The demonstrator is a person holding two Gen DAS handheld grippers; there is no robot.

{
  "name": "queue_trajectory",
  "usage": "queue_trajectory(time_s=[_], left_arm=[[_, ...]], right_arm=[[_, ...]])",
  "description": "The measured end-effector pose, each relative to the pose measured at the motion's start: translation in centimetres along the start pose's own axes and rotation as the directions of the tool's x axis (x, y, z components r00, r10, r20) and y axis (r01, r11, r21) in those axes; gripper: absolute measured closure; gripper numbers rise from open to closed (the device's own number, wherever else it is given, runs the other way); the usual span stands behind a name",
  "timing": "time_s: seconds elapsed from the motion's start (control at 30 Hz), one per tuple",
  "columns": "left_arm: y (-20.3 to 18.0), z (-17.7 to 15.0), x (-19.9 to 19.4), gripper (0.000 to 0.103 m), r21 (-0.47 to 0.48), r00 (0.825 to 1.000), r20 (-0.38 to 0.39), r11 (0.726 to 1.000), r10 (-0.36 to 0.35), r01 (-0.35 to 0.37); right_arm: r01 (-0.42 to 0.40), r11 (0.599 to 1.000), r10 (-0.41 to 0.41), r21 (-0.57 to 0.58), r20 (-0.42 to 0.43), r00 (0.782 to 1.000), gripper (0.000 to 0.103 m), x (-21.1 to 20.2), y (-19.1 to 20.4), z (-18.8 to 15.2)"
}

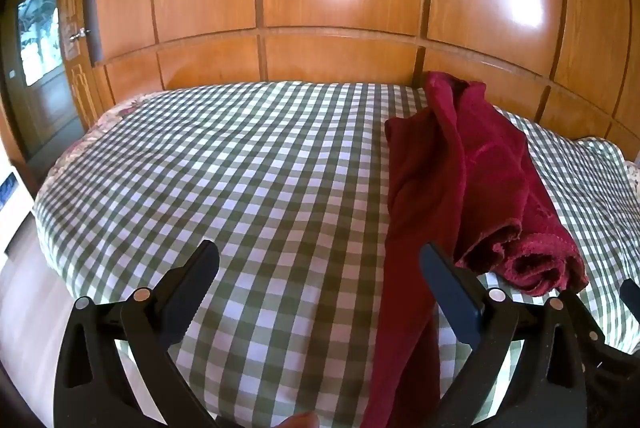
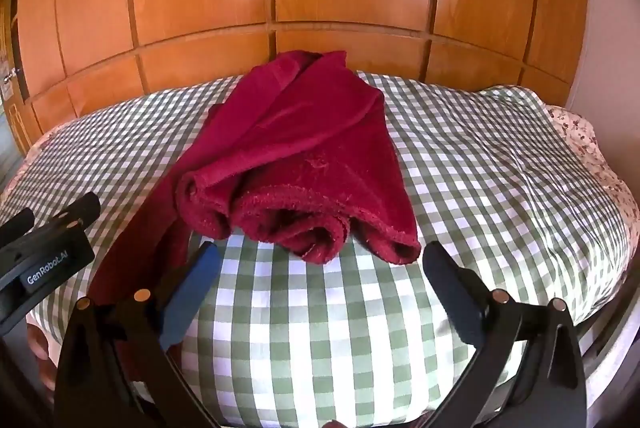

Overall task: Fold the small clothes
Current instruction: 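Move both grippers toward the crumpled dark red sweatshirt on the bed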

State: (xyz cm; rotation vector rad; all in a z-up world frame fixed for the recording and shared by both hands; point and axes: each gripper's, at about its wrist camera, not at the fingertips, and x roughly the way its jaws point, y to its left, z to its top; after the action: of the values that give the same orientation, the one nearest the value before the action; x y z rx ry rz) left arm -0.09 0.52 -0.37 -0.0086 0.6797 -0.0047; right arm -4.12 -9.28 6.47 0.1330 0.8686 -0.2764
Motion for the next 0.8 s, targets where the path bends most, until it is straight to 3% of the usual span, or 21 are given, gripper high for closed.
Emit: queue_trajectory(time_s=[0.23, 0.8], left_arm=[[-0.1, -0.1, 0.0, 0.004, -0.006, 1.0, -0.004, 1.0, -0.001, 0.001], [-1.3, -1.1, 0.6, 0.004, 0.058, 0.999, -0.043, 0.998, -0.016, 0.018]], right_arm=[[0.026, 1.0, -0.026, 0.01, -0.042, 0.999, 0.002, 0.5, 0.2, -0.9], [-0.015, 1.0, 0.015, 0.002, -0.071, 0.997, 0.002, 1.3, 0.0, -1.6]])
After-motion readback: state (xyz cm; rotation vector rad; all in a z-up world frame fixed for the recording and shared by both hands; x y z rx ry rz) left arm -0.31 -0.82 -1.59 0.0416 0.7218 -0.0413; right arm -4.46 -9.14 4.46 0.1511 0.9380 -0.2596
